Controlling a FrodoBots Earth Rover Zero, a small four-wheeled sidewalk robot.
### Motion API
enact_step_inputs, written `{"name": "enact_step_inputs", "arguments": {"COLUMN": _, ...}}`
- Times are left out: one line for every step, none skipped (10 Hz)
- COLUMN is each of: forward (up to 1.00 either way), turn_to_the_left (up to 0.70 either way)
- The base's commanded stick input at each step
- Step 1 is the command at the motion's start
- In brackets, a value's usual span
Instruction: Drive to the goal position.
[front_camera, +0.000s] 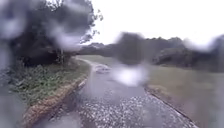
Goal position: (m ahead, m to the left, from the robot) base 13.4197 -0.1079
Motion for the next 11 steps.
{"name": "enact_step_inputs", "arguments": {"forward": 0.7, "turn_to_the_left": 0.0}}
{"name": "enact_step_inputs", "arguments": {"forward": 0.7, "turn_to_the_left": 0.0}}
{"name": "enact_step_inputs", "arguments": {"forward": 0.7, "turn_to_the_left": 0.0}}
{"name": "enact_step_inputs", "arguments": {"forward": 0.7, "turn_to_the_left": 0.0}}
{"name": "enact_step_inputs", "arguments": {"forward": 0.7, "turn_to_the_left": 0.0}}
{"name": "enact_step_inputs", "arguments": {"forward": 0.7, "turn_to_the_left": 0.0}}
{"name": "enact_step_inputs", "arguments": {"forward": 0.7, "turn_to_the_left": 0.0}}
{"name": "enact_step_inputs", "arguments": {"forward": 0.7, "turn_to_the_left": 0.0}}
{"name": "enact_step_inputs", "arguments": {"forward": 0.7, "turn_to_the_left": 0.0}}
{"name": "enact_step_inputs", "arguments": {"forward": 0.7, "turn_to_the_left": 0.0}}
{"name": "enact_step_inputs", "arguments": {"forward": 0.7, "turn_to_the_left": 0.0}}
